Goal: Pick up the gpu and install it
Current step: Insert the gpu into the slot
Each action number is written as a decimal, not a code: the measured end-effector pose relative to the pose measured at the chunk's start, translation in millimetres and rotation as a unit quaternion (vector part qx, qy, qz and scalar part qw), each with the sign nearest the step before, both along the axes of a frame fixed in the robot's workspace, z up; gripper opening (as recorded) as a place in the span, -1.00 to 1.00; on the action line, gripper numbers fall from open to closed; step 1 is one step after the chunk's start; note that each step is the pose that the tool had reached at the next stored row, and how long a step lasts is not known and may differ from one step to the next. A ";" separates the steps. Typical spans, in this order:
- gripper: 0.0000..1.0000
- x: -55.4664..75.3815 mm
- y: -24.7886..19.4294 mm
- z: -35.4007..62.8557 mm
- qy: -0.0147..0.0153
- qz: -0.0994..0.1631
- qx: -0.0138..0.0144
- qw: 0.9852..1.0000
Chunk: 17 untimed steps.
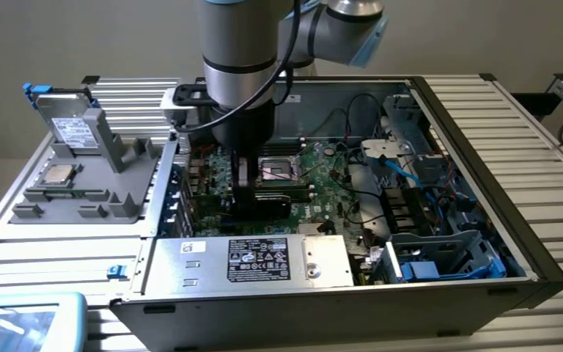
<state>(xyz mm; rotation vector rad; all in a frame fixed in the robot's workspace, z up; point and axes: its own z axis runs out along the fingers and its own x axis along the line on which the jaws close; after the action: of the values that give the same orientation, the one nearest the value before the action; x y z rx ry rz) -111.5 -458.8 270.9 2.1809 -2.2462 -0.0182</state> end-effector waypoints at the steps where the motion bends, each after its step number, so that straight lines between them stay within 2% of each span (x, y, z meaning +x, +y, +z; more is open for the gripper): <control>1: -0.05 0.0 0.0 1.2 0.000 0.000 0.000 1.000; 6: -0.09 0.0 0.0 6.5 0.001 0.000 0.000 1.000; 8: -0.35 0.1 0.1 7.5 0.001 0.000 -0.001 1.000; 9: -0.35 0.1 0.2 7.8 0.001 0.000 -0.001 1.000; 11: -0.58 0.1 0.1 8.2 0.001 0.000 -0.001 1.000; 12: -0.58 0.0 0.2 8.3 0.001 0.000 -0.001 1.000; 14: -0.76 0.0 0.2 8.4 0.001 0.000 -0.001 1.000; 17: -0.76 0.0 0.2 8.4 0.001 0.000 -0.001 1.000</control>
<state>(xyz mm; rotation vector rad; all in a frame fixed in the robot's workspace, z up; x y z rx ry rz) -111.5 -458.7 279.3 2.1785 -2.2437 -0.0171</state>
